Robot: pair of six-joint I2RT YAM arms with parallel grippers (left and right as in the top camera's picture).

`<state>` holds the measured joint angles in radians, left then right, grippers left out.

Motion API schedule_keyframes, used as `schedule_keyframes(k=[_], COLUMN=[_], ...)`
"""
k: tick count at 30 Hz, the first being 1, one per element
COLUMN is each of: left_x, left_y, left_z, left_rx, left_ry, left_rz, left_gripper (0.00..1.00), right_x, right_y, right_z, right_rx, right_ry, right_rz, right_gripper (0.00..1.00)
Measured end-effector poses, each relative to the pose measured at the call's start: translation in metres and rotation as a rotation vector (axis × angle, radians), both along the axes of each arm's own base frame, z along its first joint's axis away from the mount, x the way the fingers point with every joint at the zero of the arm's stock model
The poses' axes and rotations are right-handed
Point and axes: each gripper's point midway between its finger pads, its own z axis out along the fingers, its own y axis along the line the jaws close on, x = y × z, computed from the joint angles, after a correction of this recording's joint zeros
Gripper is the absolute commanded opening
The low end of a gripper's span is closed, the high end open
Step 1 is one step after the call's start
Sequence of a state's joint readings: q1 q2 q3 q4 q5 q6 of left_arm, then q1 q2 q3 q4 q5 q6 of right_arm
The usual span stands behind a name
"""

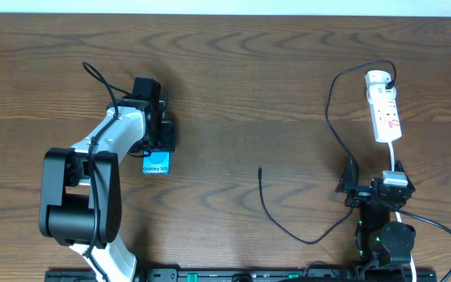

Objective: Plug charger to phone and switch on socket

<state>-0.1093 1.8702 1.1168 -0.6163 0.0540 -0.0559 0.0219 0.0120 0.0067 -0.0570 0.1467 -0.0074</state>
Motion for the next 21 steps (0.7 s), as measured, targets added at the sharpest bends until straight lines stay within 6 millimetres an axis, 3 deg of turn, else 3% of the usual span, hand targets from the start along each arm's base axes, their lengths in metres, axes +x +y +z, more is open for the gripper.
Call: schedule_keyframes(k=[21], left_x=[0.0025], left_y=[-0.0011], left_z=[0.0008], left_rx=[-0.006], left_ry=[-0.011], left_rz=[-0.001], left_gripper=[0.07], right_x=[0.0000], right_y=[0.0001], right_z=[0.0000], right_rx=[0.000], right_ry=[0.000], right_rz=[0.000], right_gripper=[0.99])
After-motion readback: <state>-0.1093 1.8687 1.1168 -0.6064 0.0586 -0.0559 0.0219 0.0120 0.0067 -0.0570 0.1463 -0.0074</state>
